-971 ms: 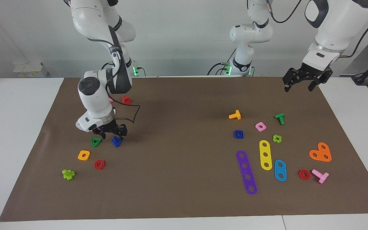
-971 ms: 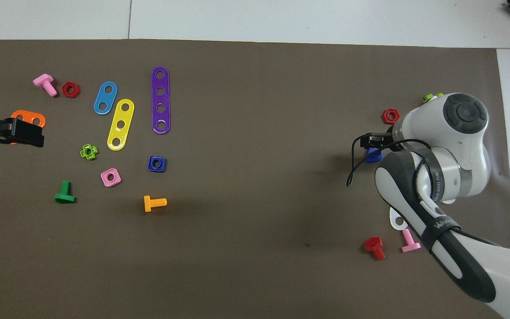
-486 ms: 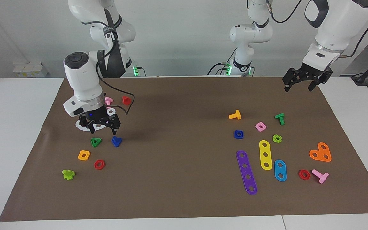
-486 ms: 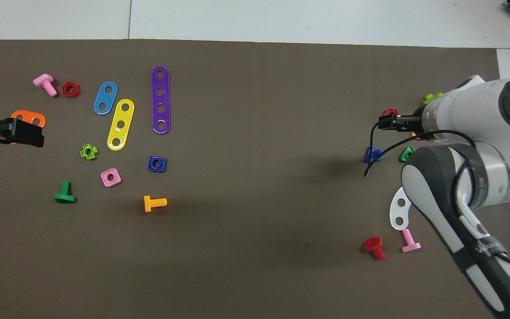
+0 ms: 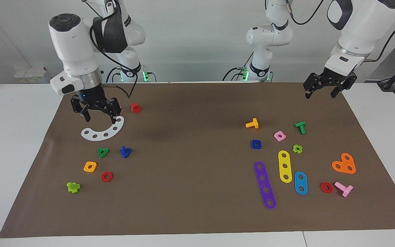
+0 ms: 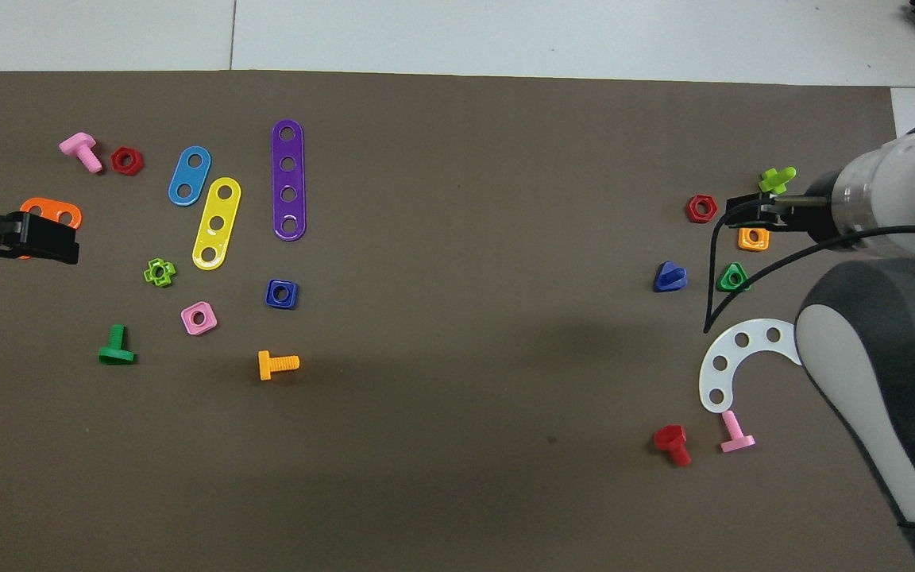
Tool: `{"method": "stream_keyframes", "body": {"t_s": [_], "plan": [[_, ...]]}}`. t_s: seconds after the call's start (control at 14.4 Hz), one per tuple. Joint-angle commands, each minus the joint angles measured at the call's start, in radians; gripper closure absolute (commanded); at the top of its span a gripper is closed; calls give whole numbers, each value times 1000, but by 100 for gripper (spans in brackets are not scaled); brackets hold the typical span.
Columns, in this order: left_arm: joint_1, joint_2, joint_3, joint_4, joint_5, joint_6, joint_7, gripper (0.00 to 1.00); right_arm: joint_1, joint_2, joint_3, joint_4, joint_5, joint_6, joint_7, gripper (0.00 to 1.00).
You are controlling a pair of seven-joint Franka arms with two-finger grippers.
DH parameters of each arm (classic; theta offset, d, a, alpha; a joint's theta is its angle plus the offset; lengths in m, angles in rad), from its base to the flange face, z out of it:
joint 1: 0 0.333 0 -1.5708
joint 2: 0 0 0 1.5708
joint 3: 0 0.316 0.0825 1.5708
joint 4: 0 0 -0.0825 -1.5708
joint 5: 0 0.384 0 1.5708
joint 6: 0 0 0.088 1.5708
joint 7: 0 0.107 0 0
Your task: Unscrew and place screws in storage area
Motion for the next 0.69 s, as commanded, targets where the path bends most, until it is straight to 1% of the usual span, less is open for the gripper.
{"method": "stream_keyframes", "body": {"t_s": [0.0,0.14,0.21,0.42,0.62], "plan": [[3,-23,-2,-26,21,1,-10,0,-15,7,7,114,47,-132,-29,1],[3,-23,-2,-26,21,1,-9,0,-12,13,7,179,52,-196,-27,1],[3,-23,-2,-26,21,1,-9,0,-16,12,6,194,53,-226,-29,1],[3,-23,-2,-26,21,1,-10,0,-15,-14,0,188,61,-279,-30,0],[3,-23,-2,-26,22,1,-9,0,-15,-39,0,168,61,-295,-32,0]]}}
